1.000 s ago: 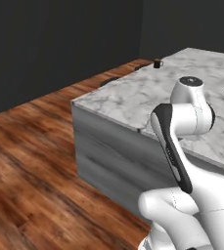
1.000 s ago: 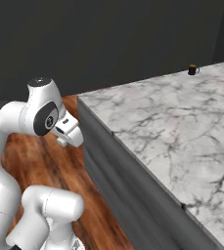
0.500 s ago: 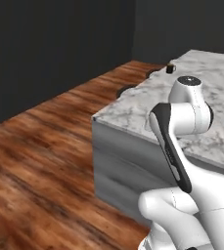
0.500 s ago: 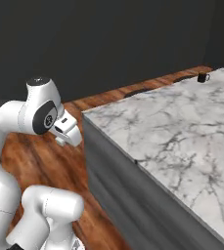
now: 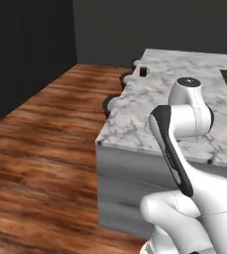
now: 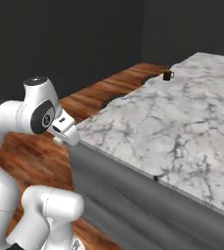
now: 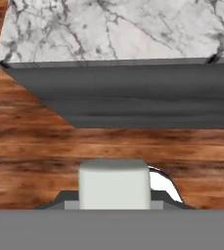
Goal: Pick up the marshmallow and place it in the cup of hot chocolate on the dining counter.
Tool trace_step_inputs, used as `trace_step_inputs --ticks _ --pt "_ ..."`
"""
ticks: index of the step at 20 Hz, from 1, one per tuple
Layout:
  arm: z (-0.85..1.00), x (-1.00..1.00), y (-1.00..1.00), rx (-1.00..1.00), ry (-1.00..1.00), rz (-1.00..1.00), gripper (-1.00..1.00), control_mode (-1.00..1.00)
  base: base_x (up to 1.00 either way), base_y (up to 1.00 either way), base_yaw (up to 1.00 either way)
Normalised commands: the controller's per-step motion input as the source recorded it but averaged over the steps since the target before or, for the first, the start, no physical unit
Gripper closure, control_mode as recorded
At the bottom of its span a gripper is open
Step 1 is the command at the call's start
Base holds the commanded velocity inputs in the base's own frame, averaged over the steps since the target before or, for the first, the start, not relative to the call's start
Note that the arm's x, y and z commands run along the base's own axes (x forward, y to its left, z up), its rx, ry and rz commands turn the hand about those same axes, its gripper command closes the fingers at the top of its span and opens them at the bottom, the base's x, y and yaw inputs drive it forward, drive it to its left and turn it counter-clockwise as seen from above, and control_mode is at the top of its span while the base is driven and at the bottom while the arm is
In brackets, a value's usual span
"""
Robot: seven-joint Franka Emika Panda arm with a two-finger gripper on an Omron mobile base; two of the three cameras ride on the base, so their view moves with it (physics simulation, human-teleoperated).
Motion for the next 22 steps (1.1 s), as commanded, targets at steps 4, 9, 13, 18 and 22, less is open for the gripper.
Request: trace_step_inputs --ticks 4,9,13,18,22 --pt "0.0 0.0 0.0 0.0 0.0 0.0 1.0 1.0 0.36 1.0 -0.47" --pt "0.0 0.0 0.0 0.0 0.0 0.0 1.0 1.0 0.31 1.0 -0.45" --pt "0.0 0.0 0.0 0.0 0.0 0.0 1.0 1.0 0.23 1.0 -0.47" --pt "0.0 0.0 0.0 0.0 0.0 0.0 1.0 1.0 0.24 1.0 -0.51" --pt "0.0 0.0 0.0 0.0 0.0 0.0 1.0 1.0 0.23 1.0 -0.51"
